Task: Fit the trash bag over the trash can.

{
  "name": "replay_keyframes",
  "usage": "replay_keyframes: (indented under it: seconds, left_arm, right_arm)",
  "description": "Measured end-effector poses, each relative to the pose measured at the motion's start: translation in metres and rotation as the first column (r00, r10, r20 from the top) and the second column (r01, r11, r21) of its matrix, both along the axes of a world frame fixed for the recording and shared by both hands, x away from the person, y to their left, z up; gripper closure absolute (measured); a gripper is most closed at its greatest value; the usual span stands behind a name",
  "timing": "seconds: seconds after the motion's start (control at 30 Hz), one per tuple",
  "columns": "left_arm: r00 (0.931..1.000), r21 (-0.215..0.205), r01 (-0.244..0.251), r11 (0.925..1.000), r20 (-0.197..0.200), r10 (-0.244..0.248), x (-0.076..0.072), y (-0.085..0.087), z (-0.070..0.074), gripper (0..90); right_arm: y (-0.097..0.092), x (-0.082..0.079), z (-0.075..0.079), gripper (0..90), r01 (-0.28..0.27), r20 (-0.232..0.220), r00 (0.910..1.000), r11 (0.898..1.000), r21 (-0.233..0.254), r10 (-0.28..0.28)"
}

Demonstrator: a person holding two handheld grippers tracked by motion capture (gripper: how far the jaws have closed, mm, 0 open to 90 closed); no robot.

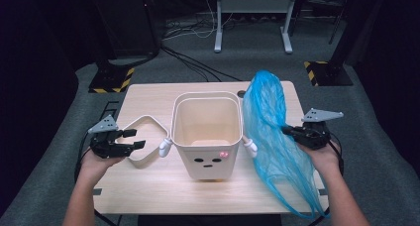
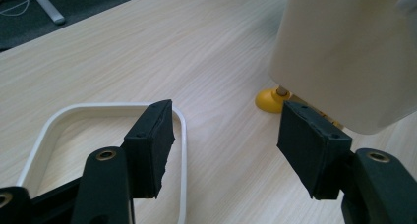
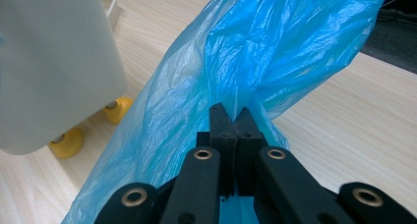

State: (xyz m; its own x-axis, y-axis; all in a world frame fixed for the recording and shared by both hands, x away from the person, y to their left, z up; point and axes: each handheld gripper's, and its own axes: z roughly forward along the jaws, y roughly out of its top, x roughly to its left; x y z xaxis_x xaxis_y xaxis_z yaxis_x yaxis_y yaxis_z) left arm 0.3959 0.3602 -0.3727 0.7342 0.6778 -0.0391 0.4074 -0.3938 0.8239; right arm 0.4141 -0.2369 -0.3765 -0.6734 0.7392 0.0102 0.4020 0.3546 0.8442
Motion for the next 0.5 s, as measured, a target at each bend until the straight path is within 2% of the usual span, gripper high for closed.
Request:
replay_keyframes:
  seconds: [0.2, 0.5]
  left_arm:
    - [0.9995, -0.03, 0.033, 0.999, -0.002, -0.033, -0.003, -0.003, 0.01, 37.8]
    - [0.9966, -0.029, 0.08, 0.9964, -0.017, -0.081, -0.005, -0.008, 0.022, 37.9]
  right_arm:
    - [0.001, -0.003, 0.011, 89.8, -0.018, 0.004, 0.9998, 1.0, 0.003, 0.018]
    - [0.0, -0.009, 0.028, 89.8, -0.048, -0.01, 0.9988, 0.999, 0.024, 0.049]
